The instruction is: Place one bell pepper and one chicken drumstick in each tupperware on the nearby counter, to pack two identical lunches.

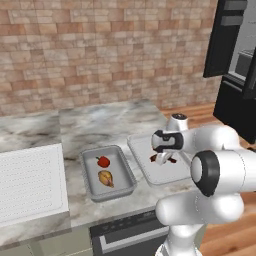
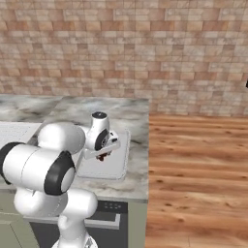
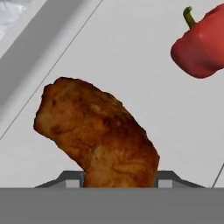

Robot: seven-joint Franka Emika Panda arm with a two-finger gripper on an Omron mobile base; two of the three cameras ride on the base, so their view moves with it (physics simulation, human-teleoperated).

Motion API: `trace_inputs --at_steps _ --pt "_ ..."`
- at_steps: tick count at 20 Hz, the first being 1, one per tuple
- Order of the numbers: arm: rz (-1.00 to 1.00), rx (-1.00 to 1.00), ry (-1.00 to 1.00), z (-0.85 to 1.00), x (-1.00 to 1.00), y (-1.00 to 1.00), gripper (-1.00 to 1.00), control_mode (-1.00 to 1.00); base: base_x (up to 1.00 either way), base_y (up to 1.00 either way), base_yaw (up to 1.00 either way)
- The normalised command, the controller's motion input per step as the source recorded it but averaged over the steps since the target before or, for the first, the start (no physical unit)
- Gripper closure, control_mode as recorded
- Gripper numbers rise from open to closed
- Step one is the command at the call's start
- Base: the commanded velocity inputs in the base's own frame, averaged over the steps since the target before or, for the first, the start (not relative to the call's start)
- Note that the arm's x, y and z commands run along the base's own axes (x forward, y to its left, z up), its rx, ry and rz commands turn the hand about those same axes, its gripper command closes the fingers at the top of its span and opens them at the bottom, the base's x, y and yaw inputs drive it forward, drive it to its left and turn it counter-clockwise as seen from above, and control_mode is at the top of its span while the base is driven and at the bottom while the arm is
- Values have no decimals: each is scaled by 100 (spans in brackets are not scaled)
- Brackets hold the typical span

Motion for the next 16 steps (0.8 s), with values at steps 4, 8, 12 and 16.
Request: trace_inputs --at_steps 4,8,12,16 --pt "0 0 1 -27 21 0 100 -100 0 0 0" --pt "0 0 0 -27 19 0 -100 -100 0 0 0" --pt "0 0 0 -4 6 0 -100 -100 0 0 0" --pt "0 0 0 19 0 0 -100 -100 0 0 0"
